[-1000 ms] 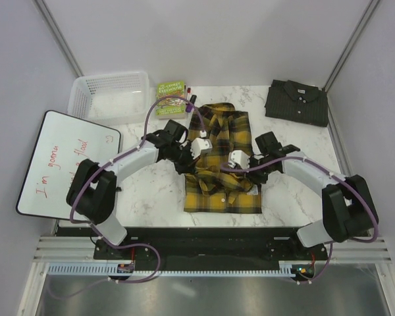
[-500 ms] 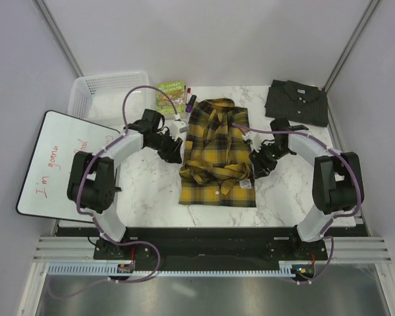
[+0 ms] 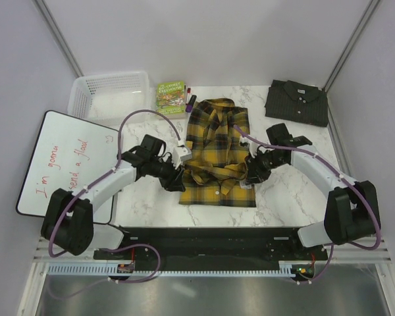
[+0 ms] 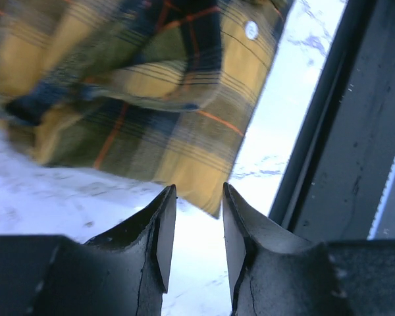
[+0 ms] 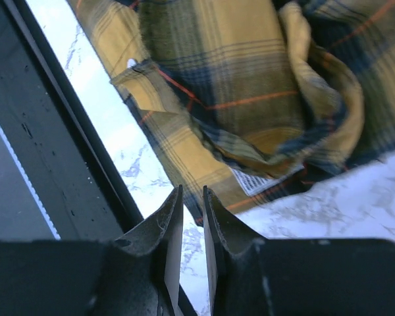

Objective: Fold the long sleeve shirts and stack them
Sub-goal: Fold the shirt

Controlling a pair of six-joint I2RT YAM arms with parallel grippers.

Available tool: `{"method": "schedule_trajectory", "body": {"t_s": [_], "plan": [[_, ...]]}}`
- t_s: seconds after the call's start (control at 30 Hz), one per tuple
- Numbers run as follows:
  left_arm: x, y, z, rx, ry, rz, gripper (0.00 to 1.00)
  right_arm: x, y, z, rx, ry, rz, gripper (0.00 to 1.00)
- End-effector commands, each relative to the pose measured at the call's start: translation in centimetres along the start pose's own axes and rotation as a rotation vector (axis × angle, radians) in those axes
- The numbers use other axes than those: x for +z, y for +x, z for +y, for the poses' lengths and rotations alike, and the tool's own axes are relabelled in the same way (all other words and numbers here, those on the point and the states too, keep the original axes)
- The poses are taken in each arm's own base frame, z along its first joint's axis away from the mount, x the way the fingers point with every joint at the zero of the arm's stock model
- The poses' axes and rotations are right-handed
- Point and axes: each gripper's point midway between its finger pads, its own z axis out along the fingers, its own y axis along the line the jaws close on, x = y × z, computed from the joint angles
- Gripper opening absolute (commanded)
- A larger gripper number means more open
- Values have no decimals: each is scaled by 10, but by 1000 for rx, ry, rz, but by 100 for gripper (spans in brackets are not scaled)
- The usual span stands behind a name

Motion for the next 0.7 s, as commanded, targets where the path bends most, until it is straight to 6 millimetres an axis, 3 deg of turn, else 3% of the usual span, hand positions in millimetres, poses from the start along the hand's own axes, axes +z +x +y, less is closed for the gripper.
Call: {"method": "schedule_trajectory", "body": {"t_s": [0.0, 0.17, 0.3, 0.37, 0.5, 0.6, 0.67], "plan": [[21, -2, -16, -9, 19, 27, 42, 22, -10, 12, -36, -14, 4, 25], [45, -10, -1, -50, -1, 52, 40, 49, -10, 19, -115, -30, 54, 22], [62, -28, 26, -30, -51, 38, 40, 65, -21, -7, -120, 58, 34, 24], [71, -35, 37, -32, -66, 32, 41, 64, -43, -26, -130, 144, -8, 25], [70, -93, 68, 42, -173, -119, 42, 47, -99, -61, -146, 311, -148, 25], [70, -111, 96, 29, -278, -169, 44, 34, -138, -92, -162, 441, -240, 25], [67, -125, 113, 21, -325, -198, 45, 32, -148, -107, -135, 472, -253, 27]]}}
